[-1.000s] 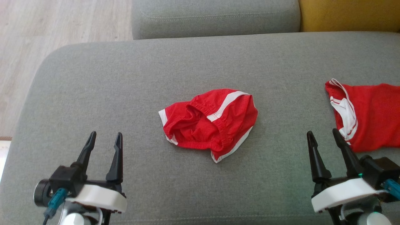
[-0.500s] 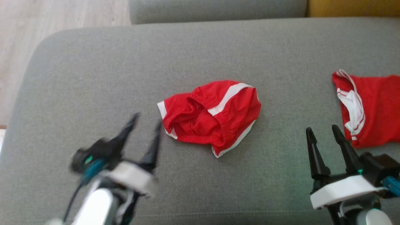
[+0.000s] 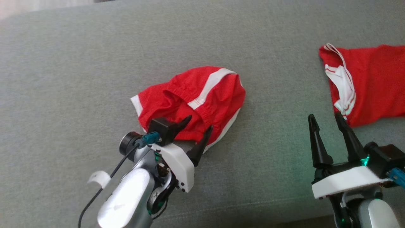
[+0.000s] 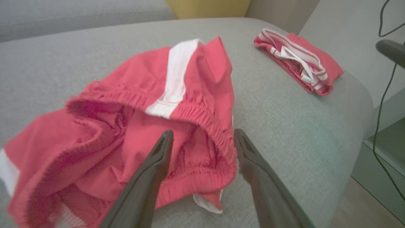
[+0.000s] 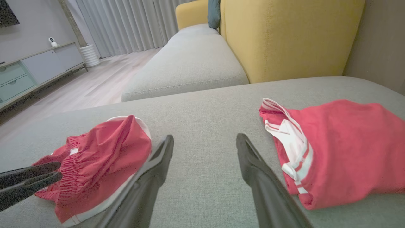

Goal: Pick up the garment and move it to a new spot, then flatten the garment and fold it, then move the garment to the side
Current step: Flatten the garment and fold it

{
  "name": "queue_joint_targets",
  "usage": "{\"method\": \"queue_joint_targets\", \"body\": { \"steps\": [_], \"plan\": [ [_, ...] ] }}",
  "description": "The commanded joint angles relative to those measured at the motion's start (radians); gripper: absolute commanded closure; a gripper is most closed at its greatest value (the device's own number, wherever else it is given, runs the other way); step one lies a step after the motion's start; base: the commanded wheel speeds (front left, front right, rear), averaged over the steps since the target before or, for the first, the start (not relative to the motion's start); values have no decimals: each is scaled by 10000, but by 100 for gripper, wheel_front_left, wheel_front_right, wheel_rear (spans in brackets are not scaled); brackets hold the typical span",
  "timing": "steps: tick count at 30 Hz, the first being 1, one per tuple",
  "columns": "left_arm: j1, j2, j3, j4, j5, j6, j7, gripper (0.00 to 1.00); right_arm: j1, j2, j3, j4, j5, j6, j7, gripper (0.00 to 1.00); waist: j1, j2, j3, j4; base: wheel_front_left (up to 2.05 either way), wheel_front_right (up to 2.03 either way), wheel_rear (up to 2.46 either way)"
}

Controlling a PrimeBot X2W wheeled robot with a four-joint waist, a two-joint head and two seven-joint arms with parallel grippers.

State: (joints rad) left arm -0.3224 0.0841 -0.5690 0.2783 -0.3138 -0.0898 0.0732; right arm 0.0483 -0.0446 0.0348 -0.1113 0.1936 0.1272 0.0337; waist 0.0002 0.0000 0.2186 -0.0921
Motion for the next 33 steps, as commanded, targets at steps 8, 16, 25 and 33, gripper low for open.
{"method": "queue_joint_targets", "body": {
  "steps": [8, 16, 25, 33],
  "plan": [
    [-954, -175, 44, 736, -318, -173, -472, 74, -542, -56, 250, -118, 214, 35, -288, 0, -2, 0, 317, -398, 0, 0, 0],
    [-1130, 78, 243, 92, -132, 3, -1445, 100, -477, -56, 42, 6, 306, 35, -352, 0, -2, 0, 240, -91, 0, 0, 0],
    [486, 1767, 1015, -2221, -176, 766, -686, 100, -415, -56, -25, 121, 379, 35, -293, 0, -2, 0, -28, 583, 0, 0, 0],
    [2327, 2471, 1476, -2521, -716, 1241, -278, 100, -377, -56, -136, 104, 360, 35, -189, 0, -2, 0, -61, 825, 0, 0, 0]
  ]
}}
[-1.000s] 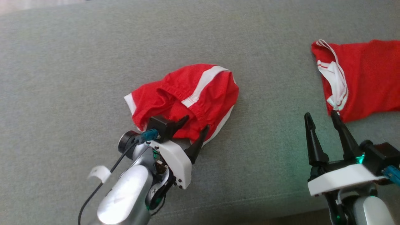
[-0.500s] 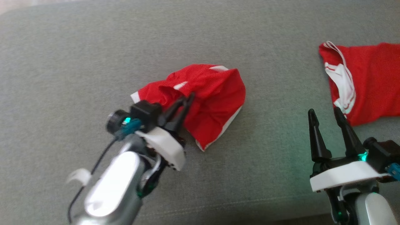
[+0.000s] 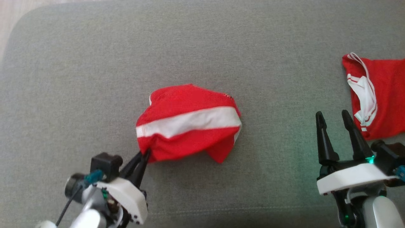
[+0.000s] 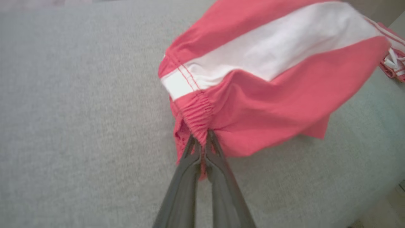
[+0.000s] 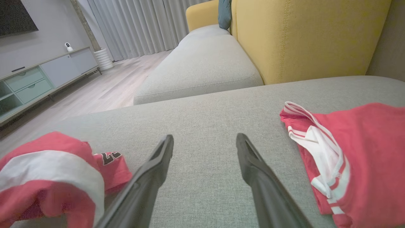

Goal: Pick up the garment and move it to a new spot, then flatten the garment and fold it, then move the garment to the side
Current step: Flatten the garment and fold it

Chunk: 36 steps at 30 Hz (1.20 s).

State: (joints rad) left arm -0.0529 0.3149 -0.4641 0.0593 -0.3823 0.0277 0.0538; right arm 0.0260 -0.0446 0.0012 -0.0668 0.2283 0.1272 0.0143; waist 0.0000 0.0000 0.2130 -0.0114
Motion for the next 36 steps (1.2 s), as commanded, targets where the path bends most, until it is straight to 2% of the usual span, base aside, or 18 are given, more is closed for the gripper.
{"method": "queue_joint_targets", "body": {
  "steps": [1, 4, 5, 6, 7, 12, 17, 24, 36],
  "plan": [
    [-264, 103, 409, -219, -124, 37, -148, 100, -161, -56, 196, -350, -5, 35, 30, 0, 0, 0, -8, 39, 0, 0, 0],
    [-150, -161, 296, 294, -309, -63, -409, 100, -193, -56, 156, -402, -85, 35, 104, 0, 0, 0, -49, 111, 0, 0, 0],
    [-159, -259, 291, 488, -335, -52, -550, 67, -200, -56, 143, -429, -109, 35, 129, 0, 0, 0, -73, 133, 0, 0, 0],
    [-173, -373, 306, 678, -377, -37, -726, 12, -202, -56, 129, -458, -138, 35, 148, 0, 0, 0, -109, 157, 0, 0, 0],
    [-186, -468, 304, 863, -406, -40, -883, 0, -194, -56, 110, -485, -166, 35, 172, 0, 0, 0, -151, 181, 0, 0, 0],
    [-271, -784, 415, 1346, -254, 151, -2126, 0, -95, -56, 31, -676, -318, 35, 346, 0, 0, 0, -426, 294, 0, 0, 0],
    [-318, -856, 888, 792, 29, 670, -2926, 0, 10, -56, -21, -870, -465, 35, 485, 0, 0, 0, -674, 347, 0, 0, 0],
    [-352, -676, 1686, -487, 599, 1428, -3129, 0, 168, -56, -45, -1150, -653, 35, 701, 0, 0, 0, -991, 322, 0, 0, 0],
    [18, -392, 1885, -1181, 814, 1621, -3114, 0, 377, -56, -43, -1369, -717, 35, 873, 0, 0, 0, -1170, 274, 0, 0, 0]
  ]
}}
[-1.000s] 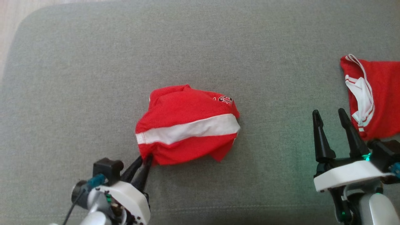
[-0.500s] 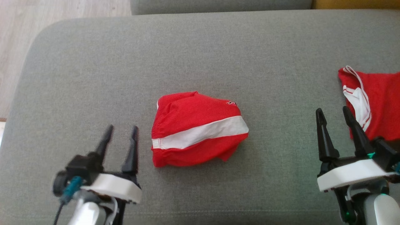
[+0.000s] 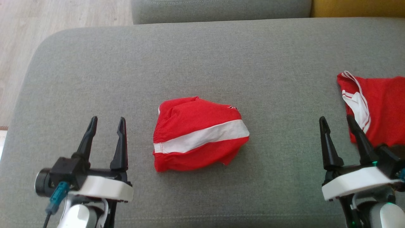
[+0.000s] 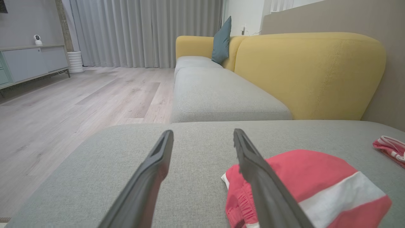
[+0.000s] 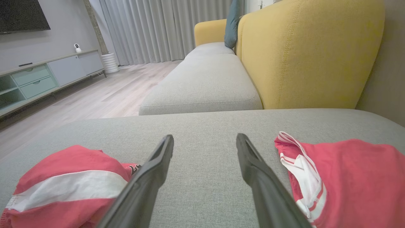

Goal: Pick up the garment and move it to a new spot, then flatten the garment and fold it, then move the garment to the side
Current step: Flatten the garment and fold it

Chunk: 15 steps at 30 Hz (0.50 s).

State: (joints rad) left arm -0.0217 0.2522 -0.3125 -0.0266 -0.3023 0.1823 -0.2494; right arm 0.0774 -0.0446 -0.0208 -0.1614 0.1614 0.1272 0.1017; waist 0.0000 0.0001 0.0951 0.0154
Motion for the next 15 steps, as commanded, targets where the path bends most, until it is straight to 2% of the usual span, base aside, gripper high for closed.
{"method": "queue_joint_targets", "body": {
  "steps": [1, 8, 15],
  "plan": [
    [-289, 235, 358, -336, 9, 76, -83, 0, -132, -56, 172, -430, -41, 35, 2, 0, 0, -1, 21, 16, 0, 0, 0],
    [-473, 246, 242, -404, 28, 27, -70, 0, -216, -56, 448, -143, -304, 35, 256, 0, 0, -1, 280, 203, 0, 0, 0],
    [-971, 144, 52, -389, 74, -138, -80, 0, -639, -58, 2041, 1633, -377, 35, 405, 0, 0, -1, 820, 647, 0, 0, 0]
  ]
}}
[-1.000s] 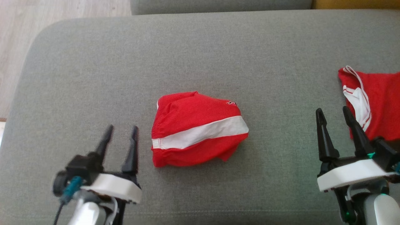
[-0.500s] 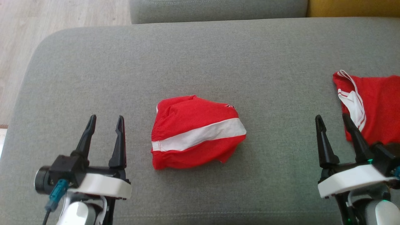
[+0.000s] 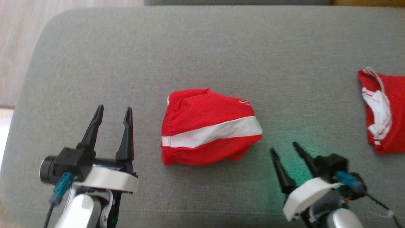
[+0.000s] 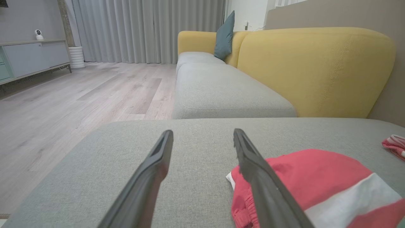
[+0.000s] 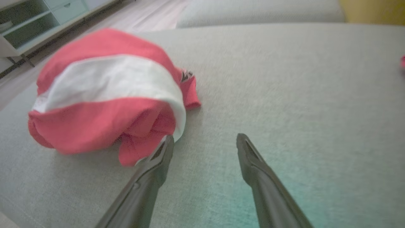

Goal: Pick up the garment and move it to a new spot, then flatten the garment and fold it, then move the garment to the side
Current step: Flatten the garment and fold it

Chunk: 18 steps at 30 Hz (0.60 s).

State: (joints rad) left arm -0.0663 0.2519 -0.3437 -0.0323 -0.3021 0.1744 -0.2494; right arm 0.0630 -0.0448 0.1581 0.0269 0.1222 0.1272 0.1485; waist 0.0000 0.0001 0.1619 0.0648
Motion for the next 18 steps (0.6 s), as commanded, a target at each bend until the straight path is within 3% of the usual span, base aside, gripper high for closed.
{"method": "queue_joint_targets", "body": {
  "steps": [1, 11, 12, 13, 14, 18],
  "plan": [
    [-590, 122, 345, -307, 68, -89, -84, 0, -645, -56, 430, 55, 42, 35, -150, 0, 0, -1, 223, 221, 0, 0, 0],
    [-998, -53, 357, -125, 112, -249, -115, 0, -2365, -69, 1268, 2366, 353, 35, -994, 0, 0, -1, 668, 551, 0, 0, 0],
    [-1011, -69, 365, -113, 123, -253, -116, 0, -2461, -97, 1353, 2491, 407, 35, -1034, 15, 0, -1, 680, 559, 0, 0, 0],
    [-1019, -86, 370, -104, 134, -256, -117, 0, -2532, -129, 1408, 2592, 456, 35, -1068, 62, 0, -1, 686, 564, 0, 0, 0],
    [-1021, -103, 379, -95, 145, -256, -119, 0, -2574, -148, 1430, 2648, 542, 35, -1118, 100, 0, -1, 683, 563, 0, 0, 0],
    [-1010, -144, 433, -116, 174, -265, -121, 0, -2606, -335, 1368, 2505, 708, 35, -1283, 100, 0, -1, 661, 526, 0, 0, 0]
  ]
}}
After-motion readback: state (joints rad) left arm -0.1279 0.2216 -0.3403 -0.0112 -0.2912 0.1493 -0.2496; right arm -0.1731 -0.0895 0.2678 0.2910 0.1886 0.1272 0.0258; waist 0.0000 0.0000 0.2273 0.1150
